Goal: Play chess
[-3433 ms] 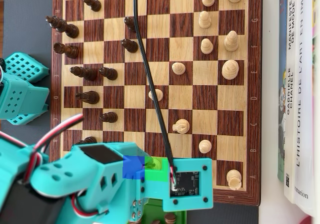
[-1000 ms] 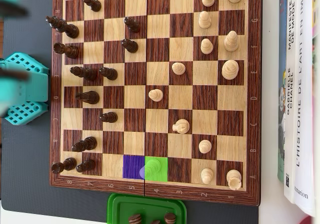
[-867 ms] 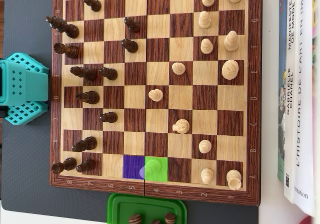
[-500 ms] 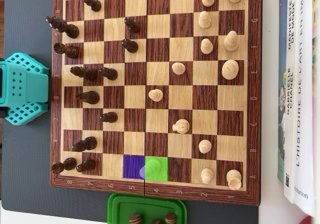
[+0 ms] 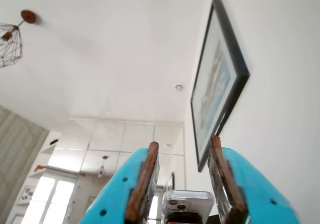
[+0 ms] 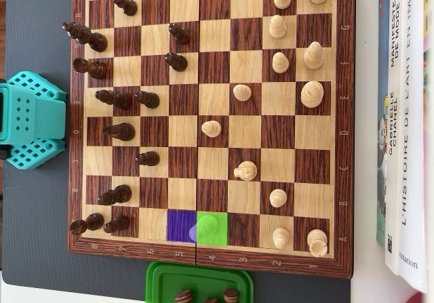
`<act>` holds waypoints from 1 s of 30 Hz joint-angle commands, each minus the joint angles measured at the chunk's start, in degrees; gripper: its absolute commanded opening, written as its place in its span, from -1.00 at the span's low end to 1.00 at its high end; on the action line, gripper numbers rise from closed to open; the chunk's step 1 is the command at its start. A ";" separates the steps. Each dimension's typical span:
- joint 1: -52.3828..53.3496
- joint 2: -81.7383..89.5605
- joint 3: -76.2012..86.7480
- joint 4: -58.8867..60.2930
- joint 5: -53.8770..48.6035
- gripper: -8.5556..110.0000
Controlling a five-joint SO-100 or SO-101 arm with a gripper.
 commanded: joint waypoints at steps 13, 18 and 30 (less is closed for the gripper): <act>0.35 5.71 7.73 -13.97 -3.25 -0.60; 0.44 5.71 9.40 -22.32 -3.52 -0.60; -0.09 5.71 12.66 -33.49 -3.60 -0.60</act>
